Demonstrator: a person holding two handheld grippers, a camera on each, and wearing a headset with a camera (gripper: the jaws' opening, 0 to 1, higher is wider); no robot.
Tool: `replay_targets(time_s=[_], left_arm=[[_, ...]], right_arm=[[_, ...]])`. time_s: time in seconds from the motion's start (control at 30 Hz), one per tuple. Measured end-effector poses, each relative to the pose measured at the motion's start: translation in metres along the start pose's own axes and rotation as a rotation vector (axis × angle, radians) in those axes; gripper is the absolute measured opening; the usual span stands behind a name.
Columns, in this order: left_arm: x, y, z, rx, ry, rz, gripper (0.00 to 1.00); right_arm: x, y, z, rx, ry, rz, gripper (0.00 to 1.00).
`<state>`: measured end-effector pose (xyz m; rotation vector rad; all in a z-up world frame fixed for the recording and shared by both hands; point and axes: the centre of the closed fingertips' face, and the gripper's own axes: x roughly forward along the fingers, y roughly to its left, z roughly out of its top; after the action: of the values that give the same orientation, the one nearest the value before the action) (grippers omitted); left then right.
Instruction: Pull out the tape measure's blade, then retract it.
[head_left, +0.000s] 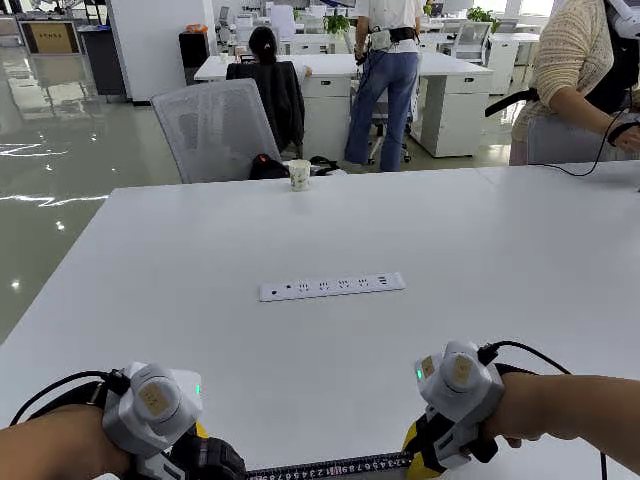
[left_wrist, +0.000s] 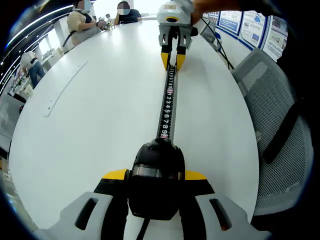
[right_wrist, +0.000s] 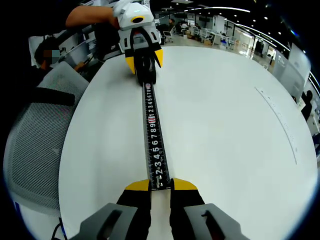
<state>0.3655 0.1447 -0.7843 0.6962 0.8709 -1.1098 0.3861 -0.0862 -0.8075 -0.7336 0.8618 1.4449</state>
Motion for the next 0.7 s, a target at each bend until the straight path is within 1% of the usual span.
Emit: replay_targets(time_s=[0.33, 0.7], left_arm=[[0.0002, 0.0005, 0.0008, 0.000, -0.001, 0.002, 0.34], [0.0002, -0.0001, 0.0012, -0.001, -0.003, 0.003, 0.34]], right_arm=[[-0.0016, -0.0014, -0.0041, 0.001, 0.008, -0.001, 0.10], [-0.0036, -0.0012, -0.0067, 0.010, 0.005, -0.006, 0.10]])
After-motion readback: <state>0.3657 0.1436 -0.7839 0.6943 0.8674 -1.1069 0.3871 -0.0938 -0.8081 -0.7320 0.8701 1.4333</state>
